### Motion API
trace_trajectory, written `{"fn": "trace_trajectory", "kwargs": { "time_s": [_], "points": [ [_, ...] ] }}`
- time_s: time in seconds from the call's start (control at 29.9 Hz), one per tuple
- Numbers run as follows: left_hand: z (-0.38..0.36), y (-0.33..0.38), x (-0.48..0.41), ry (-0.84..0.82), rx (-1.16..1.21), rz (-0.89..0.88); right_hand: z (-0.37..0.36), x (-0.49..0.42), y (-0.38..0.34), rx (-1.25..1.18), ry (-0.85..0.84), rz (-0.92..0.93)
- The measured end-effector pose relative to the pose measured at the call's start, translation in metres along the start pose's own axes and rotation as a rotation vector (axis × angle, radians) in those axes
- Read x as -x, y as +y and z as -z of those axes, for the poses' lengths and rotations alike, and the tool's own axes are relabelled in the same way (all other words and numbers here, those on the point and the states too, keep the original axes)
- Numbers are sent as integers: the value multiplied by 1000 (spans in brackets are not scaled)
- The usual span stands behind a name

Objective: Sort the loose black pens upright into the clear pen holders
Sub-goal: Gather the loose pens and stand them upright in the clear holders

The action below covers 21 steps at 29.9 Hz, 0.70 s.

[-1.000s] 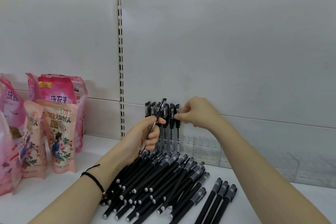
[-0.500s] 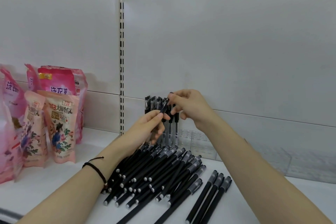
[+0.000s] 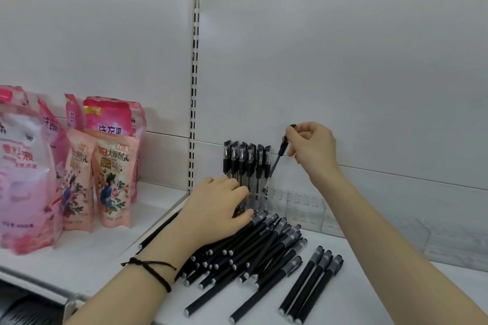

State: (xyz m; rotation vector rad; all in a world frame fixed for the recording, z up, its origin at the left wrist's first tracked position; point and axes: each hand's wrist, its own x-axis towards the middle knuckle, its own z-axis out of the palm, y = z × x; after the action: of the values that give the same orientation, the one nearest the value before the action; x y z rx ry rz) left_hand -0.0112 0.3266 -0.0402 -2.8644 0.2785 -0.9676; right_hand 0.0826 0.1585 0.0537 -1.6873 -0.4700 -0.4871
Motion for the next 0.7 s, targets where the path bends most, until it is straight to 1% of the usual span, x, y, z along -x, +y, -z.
{"fn": "trace_trajectory", "kwargs": {
  "time_s": [0.13,0.23,0.3,0.4,0.5,0.7],
  "points": [
    [-5,-1,-2,1,-19,19,-4,3,7,145,-83,66],
    [-5,0,-2,1,-19,14,-6,5,12,333,-255,74],
    [-6,-1,-2,5,-23,9,-8,9,17,448,-335,68],
    [-5,-2,-2,30,-11,2,-9,22,26,588,-369,64],
    [-4,-2,-2,39,-30,-22,-2,41,34,817,-395,97],
    [5,7,-9,50,-126,-81,47,71,42,1149,-427,358]
  ]
}}
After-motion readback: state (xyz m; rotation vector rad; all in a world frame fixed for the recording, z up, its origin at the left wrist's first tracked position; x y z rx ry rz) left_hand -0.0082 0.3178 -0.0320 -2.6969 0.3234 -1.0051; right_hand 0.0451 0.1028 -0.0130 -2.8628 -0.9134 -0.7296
